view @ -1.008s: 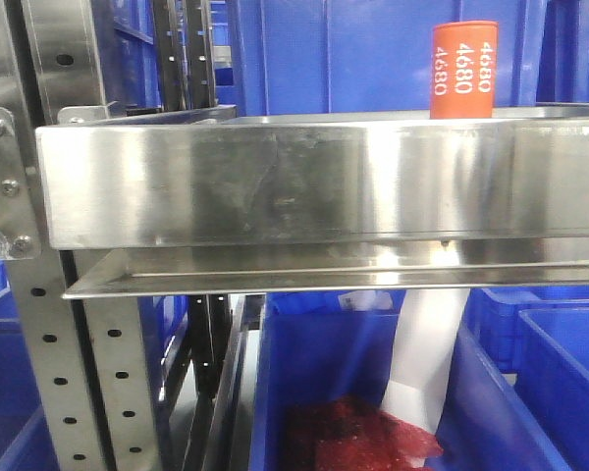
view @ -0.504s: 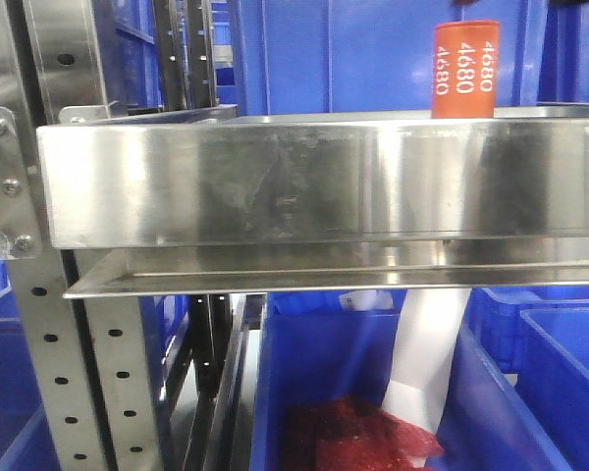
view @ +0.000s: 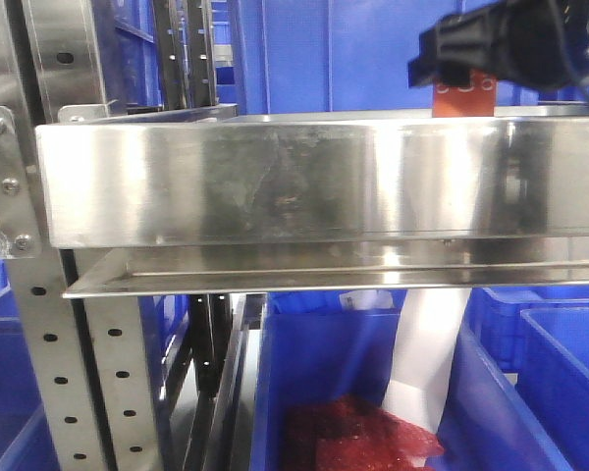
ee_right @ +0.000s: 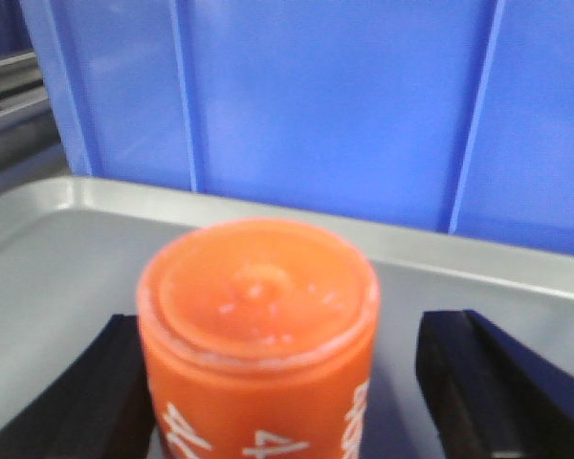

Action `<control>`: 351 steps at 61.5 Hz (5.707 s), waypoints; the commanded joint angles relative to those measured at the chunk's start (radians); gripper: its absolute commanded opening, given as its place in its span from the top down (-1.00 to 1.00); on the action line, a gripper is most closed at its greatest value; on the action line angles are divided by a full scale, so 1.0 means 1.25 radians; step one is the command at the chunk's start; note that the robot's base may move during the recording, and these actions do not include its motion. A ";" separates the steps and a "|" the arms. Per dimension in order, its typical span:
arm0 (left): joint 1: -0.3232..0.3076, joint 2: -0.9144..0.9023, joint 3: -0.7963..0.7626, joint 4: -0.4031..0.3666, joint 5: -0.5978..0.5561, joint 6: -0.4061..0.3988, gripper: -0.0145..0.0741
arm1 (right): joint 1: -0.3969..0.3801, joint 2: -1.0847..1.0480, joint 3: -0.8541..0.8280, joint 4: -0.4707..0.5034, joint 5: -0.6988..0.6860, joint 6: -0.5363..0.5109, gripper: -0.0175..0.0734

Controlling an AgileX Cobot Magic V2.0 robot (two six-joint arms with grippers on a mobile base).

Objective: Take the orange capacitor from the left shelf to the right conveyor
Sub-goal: 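Close the right gripper around the orange cylinder and lift it, then withdraw the right gripper holding the cylinder back from the shelf, then drive the base away from the shelf across the floor, holding the cylinder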

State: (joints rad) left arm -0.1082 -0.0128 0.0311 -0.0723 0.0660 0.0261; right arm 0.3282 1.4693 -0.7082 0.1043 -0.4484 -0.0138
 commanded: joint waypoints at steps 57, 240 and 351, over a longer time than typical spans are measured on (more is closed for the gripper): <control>-0.004 -0.009 -0.003 -0.001 -0.072 -0.001 0.96 | -0.242 -0.503 -0.014 -0.057 0.459 -0.020 0.46; -0.006 -0.009 -0.003 -0.001 -0.072 -0.001 0.96 | -0.250 -1.062 0.106 -0.059 0.731 -0.020 0.46; 0.028 -0.009 -0.003 -0.001 -0.072 -0.001 0.96 | -0.250 -1.062 0.106 -0.059 0.731 -0.020 0.46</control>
State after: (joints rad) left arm -0.0741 -0.0128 0.0311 -0.0723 0.0660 0.0261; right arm 0.0213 0.1267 -0.5511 0.0381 0.5553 -0.0280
